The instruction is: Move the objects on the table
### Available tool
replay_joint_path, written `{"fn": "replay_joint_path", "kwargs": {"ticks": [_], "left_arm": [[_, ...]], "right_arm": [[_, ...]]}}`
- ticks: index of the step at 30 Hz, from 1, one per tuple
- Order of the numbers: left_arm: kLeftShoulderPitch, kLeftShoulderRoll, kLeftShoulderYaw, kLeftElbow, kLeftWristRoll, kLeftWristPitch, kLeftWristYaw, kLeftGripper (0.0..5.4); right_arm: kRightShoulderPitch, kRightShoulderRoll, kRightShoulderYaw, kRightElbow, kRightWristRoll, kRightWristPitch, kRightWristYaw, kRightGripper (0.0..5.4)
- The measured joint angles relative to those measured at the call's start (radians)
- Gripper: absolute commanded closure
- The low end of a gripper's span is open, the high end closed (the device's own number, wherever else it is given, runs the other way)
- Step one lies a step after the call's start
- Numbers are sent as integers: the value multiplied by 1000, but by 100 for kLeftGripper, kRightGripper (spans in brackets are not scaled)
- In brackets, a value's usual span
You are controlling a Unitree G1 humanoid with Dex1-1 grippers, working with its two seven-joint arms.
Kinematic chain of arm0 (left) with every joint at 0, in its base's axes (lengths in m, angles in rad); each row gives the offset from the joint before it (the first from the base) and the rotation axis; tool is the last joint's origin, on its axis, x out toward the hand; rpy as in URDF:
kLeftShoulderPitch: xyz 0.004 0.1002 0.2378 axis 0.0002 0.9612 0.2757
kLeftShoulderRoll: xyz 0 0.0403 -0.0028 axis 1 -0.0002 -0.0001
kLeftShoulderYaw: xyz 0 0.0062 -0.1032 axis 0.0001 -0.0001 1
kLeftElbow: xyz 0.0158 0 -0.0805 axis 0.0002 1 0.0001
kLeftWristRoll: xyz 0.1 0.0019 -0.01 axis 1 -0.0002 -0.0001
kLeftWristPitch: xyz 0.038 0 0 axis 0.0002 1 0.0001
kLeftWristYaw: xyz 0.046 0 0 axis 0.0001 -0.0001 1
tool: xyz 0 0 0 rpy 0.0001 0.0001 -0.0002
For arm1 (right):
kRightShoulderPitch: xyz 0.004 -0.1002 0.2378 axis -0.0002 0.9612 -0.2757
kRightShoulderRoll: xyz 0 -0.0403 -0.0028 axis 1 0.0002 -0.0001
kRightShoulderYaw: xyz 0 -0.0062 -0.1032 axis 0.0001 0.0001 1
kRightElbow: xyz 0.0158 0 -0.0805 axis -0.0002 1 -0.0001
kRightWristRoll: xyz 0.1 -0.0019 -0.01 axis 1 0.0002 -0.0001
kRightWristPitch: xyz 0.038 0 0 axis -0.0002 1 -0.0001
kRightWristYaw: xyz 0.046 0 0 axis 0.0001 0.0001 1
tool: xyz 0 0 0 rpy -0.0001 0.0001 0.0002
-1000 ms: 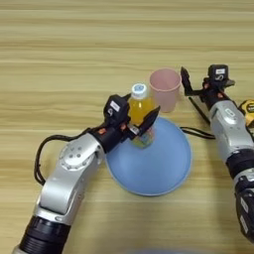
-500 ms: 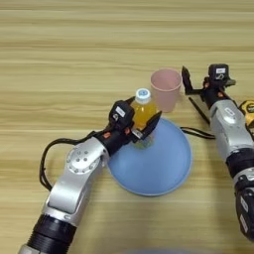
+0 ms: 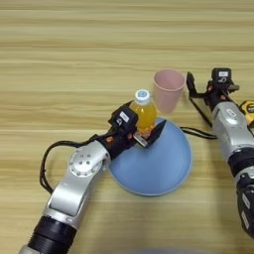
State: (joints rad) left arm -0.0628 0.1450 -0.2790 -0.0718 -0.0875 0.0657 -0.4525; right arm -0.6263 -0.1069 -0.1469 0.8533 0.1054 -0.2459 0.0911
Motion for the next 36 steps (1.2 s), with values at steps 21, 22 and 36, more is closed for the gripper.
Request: {"fn": "replay_joint_path", "kwargs": {"ticks": [21, 22, 36], "left_arm": [[-41, -56, 85, -1, -85, -71, 2, 3], [-40, -55, 85, -16, -101, -71, -7, 3], [-29, -52, 80, -138, -197, -51, -61, 3]], "right_arm": [[-4, 0, -1, 8, 0, 1, 2, 0], [-4, 0, -1, 8, 0, 1, 2, 0], [-4, 0, -1, 9, 0, 1, 2, 0]]}}
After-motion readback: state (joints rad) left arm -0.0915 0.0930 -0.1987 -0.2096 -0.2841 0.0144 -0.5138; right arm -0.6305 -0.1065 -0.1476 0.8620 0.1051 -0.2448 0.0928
